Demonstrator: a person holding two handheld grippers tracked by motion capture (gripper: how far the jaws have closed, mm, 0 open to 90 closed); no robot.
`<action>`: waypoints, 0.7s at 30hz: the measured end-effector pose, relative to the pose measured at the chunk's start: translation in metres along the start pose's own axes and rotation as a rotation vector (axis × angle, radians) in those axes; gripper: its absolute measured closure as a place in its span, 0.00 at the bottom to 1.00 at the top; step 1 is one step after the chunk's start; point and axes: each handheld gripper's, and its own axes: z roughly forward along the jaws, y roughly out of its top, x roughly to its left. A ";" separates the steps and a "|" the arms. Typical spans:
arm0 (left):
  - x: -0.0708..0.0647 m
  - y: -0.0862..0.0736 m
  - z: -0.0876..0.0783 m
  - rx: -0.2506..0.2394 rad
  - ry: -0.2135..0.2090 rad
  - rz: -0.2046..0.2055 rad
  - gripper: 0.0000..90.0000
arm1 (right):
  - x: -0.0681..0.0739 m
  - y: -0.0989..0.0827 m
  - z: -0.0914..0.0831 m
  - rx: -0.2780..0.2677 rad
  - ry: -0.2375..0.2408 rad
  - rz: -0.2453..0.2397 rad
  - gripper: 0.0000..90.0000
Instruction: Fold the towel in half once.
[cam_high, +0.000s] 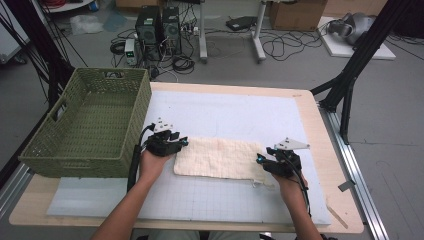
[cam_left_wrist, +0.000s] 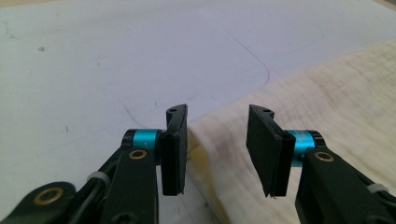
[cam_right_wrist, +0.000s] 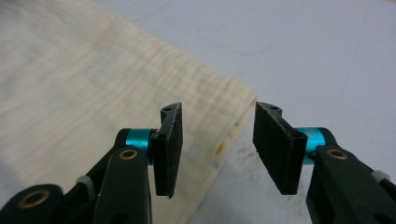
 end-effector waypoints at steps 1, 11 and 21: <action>0.001 0.000 0.003 -0.014 0.010 -0.016 0.66 | -0.001 0.003 0.006 0.000 -0.019 -0.020 0.58; 0.005 -0.010 0.023 0.080 0.102 -0.011 0.68 | -0.012 0.012 0.048 0.088 -0.070 -0.022 0.56; 0.004 -0.010 0.023 0.100 0.123 0.002 0.68 | -0.021 0.010 0.045 0.075 -0.133 0.027 0.55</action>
